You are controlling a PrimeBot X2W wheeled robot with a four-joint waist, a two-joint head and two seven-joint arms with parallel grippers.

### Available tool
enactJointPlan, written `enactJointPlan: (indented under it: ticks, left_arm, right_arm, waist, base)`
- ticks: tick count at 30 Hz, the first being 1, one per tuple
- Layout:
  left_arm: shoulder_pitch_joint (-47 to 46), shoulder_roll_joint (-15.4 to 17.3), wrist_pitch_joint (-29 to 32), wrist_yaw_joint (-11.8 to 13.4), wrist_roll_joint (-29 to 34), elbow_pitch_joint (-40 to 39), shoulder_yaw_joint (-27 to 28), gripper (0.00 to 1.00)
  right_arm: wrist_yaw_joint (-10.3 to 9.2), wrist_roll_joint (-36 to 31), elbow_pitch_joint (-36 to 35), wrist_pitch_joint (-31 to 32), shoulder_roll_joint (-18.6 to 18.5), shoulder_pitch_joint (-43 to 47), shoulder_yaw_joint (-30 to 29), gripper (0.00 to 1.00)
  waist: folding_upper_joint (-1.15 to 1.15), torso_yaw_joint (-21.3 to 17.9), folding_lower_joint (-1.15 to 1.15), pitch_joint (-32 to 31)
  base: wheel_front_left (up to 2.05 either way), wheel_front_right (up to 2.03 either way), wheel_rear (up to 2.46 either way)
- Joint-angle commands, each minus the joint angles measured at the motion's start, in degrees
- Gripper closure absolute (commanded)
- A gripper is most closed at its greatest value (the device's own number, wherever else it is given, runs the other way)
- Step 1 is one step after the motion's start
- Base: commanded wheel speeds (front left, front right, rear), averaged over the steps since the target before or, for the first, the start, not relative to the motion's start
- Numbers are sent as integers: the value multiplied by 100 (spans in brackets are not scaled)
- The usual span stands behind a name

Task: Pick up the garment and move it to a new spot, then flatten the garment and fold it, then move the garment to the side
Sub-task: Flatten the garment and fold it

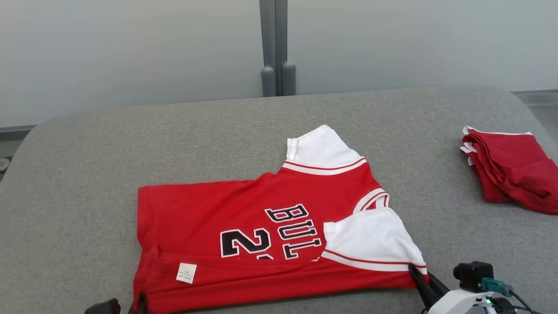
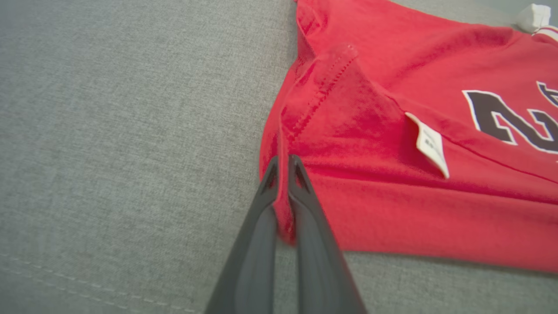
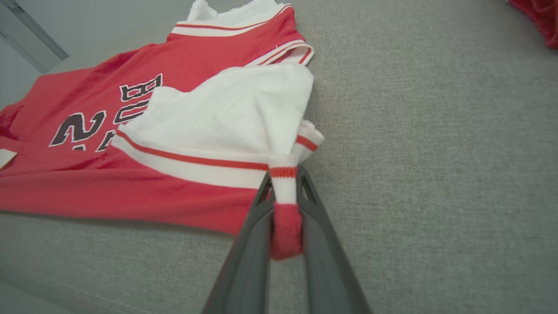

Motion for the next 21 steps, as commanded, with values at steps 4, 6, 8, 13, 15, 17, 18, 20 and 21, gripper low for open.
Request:
enactJointPlan:
  ticks: [4, 6, 8, 13, 15, 17, 18, 20, 21]
  left_arm:
    - [27, 89, 3, -20, 107, -22, 118, 0]
    - [-56, 55, 3, -40, 117, -21, 107, 0]
    - [-180, 49, 3, -54, 146, -192, 118, 0]
    - [-473, 48, 3, -80, 273, -526, 74, 0]
    - [-734, 48, 3, -93, 314, -525, 58, 0]
    - [-1009, 47, 3, -100, 384, -481, 24, 0]
    - [-1150, 47, 3, -91, 394, -427, 29, 0]
    - [-1489, 88, 3, -109, 453, -278, -9, 0]
    - [-1670, 110, 3, -118, 473, -207, -20, 0]
  right_arm:
    - [-20, 73, 42, -1, -132, 52, -63, 0]
    - [-15, 52, -36, -1, -94, -61, -142, 0]
    - [-14, -34, -111, -1, -111, -139, -255, 0]
    - [-14, -301, -355, -1, -160, -511, -503, 0]
    - [-14, -426, -395, -1, -155, -724, -560, 0]
    - [-14, -568, -402, -1, -132, -983, -601, 0]
    - [-14, -627, -384, -1, -114, -1119, -596, 0]
    - [-14, -765, -340, -1, -99, -1415, -526, 0]
    - [-14, -808, -306, -1, -82, -1554, -486, 0]
  waist:
    - [0, -5, 0, 23]
    - [0, 15, 0, 89]
    - [0, 50, 0, 161]
    - [0, 112, 0, 408]
    - [0, 122, 0, 550]
    - [0, 125, 0, 714]
    - [0, 123, 0, 795]
    - [0, 111, 0, 957]
    - [0, 101, 0, 1044]
  base:
    - [0, 0, 0]
    - [0, 0, 0]
    - [0, 0, 0]
    - [0, 0, 0]
    - [0, 0, 0]
    - [0, 0, 0]
    - [0, 0, 0]
    - [0, 0, 0]
    - [0, 0, 0]
